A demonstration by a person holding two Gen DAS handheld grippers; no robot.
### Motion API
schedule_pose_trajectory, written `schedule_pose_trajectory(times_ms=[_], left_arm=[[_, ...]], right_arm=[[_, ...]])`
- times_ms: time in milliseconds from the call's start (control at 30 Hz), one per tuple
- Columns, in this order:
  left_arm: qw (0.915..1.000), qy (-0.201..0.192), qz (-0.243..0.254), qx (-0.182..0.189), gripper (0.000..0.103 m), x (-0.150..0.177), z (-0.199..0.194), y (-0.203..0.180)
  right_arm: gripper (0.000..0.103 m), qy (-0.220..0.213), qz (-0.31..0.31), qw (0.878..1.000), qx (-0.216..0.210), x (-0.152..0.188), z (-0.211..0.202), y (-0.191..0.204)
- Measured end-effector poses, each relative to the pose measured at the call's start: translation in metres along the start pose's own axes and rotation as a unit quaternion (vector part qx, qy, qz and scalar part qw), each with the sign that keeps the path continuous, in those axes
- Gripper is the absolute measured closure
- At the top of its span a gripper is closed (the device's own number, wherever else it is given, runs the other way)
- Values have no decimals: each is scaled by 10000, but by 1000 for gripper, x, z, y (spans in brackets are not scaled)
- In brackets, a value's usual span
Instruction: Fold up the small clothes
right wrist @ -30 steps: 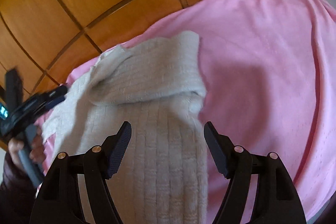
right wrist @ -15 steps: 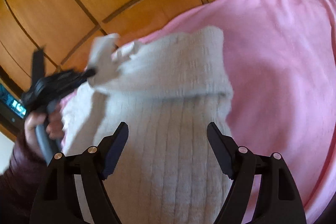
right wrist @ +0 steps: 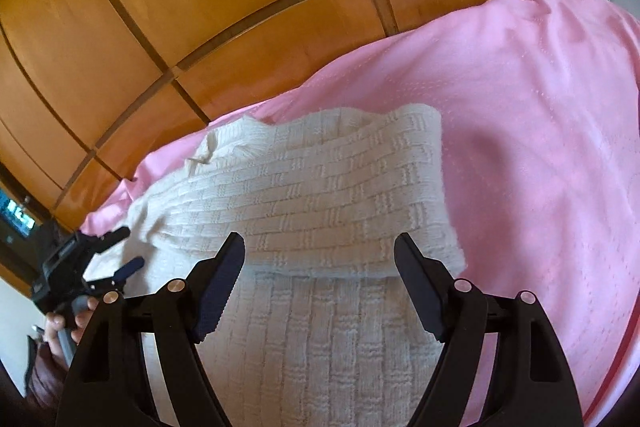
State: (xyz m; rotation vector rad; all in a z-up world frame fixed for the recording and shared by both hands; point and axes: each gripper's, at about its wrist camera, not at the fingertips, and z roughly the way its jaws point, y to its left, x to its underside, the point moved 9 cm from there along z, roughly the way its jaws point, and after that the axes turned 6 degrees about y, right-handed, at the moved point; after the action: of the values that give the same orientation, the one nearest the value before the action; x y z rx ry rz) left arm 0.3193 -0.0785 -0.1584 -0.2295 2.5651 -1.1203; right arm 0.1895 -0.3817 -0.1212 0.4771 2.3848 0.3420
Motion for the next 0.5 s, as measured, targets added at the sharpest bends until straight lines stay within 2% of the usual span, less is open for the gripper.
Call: schedule_pose_trajectory(times_ms=[67, 133, 167, 267, 333, 433, 500], left_arm=[[10000, 57, 77, -24, 53, -5, 10, -10], [9993, 96, 319, -145, 97, -8, 17, -19], [9981, 12, 520, -318, 97, -10, 15, -24], [9964, -287, 751, -253, 98, -10, -9, -35], [9943, -442, 906, -352, 98, -6, -27, -32], [9917, -455, 998, -676, 98, -2, -35, -15], [9915, -392, 883, -871, 97, -2, -30, 2]], right_arm=[[27, 37, 24, 9999, 95, 0, 1, -3], [27, 21, 65, 9999, 150, -1, -1, -7], [27, -10, 93, 9998, 188, -4, -4, -10], [27, -113, 113, 9996, 211, -11, -10, -16], [27, -162, 51, 9998, 145, -18, -11, -14], [27, -111, -156, 9998, 76, -27, 5, -3], [27, 129, -185, 9997, 100, -30, 32, 1]])
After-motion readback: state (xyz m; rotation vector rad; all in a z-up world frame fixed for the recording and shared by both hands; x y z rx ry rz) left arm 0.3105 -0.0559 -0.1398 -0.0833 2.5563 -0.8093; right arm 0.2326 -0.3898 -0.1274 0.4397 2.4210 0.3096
